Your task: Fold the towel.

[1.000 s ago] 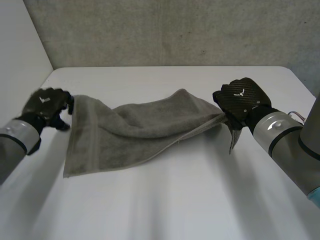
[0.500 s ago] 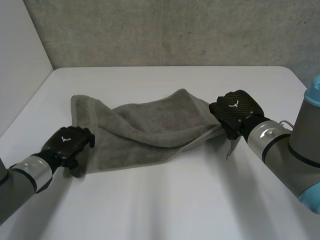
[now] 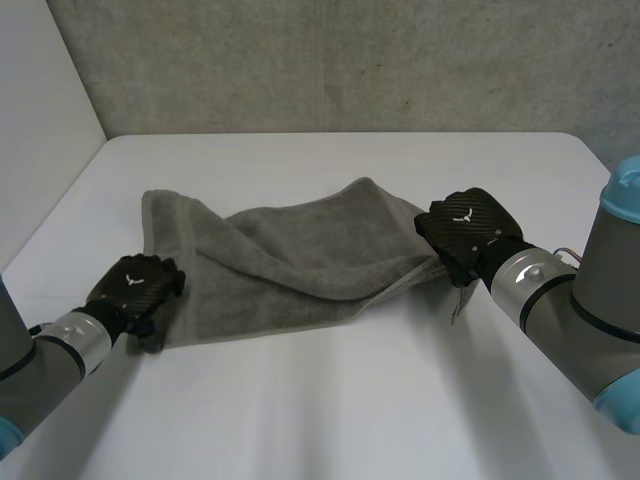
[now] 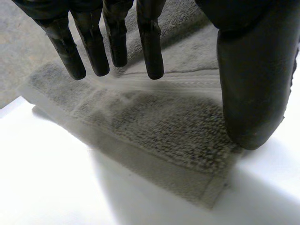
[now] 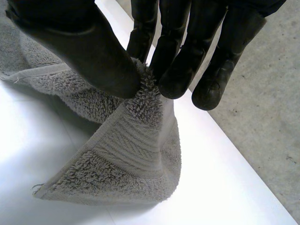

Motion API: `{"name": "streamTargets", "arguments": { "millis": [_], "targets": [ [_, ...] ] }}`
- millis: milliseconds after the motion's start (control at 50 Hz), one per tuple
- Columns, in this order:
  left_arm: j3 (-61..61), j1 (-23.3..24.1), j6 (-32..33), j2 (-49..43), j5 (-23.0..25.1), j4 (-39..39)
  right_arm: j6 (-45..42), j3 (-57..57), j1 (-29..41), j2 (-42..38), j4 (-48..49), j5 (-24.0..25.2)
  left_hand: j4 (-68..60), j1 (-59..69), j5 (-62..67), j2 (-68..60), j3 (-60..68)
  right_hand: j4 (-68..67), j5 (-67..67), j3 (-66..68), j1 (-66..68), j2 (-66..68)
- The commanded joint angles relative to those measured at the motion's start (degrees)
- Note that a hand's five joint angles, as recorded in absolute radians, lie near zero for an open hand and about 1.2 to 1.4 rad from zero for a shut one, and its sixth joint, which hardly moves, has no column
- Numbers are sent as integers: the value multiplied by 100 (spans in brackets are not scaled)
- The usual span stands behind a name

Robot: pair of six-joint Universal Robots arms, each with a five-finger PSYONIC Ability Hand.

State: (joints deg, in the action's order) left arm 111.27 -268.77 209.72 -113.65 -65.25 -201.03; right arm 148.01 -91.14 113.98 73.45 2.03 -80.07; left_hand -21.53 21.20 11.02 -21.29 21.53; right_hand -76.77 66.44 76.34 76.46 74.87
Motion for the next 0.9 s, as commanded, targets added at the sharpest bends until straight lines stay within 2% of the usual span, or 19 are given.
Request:
{"name": "streamTargets", "arguments": {
  "millis": [20,280,580,780,900],
  "targets": [
    [-202,0,-10,-157,-138,-7,0,0,-7,3,-1,0,5,28,46,-20,-4,-323,356,366,354,513],
    [-430,0,-343,-263,-146,-94,0,-36,2,-6,8,9,-12,45,63,-37,12,-323,356,366,354,513],
    [-615,35,-361,-412,-155,-24,-9,-36,2,-6,8,9,-146,179,198,-171,147,-323,356,366,354,513],
    [-124,43,-493,281,-15,397,-18,-27,2,-32,17,9,-164,197,215,-188,164,-323,356,366,354,513],
    [44,79,-476,317,47,512,-18,-36,2,-32,8,9,-146,179,198,-171,147,-323,356,366,354,513]
  ]
}}
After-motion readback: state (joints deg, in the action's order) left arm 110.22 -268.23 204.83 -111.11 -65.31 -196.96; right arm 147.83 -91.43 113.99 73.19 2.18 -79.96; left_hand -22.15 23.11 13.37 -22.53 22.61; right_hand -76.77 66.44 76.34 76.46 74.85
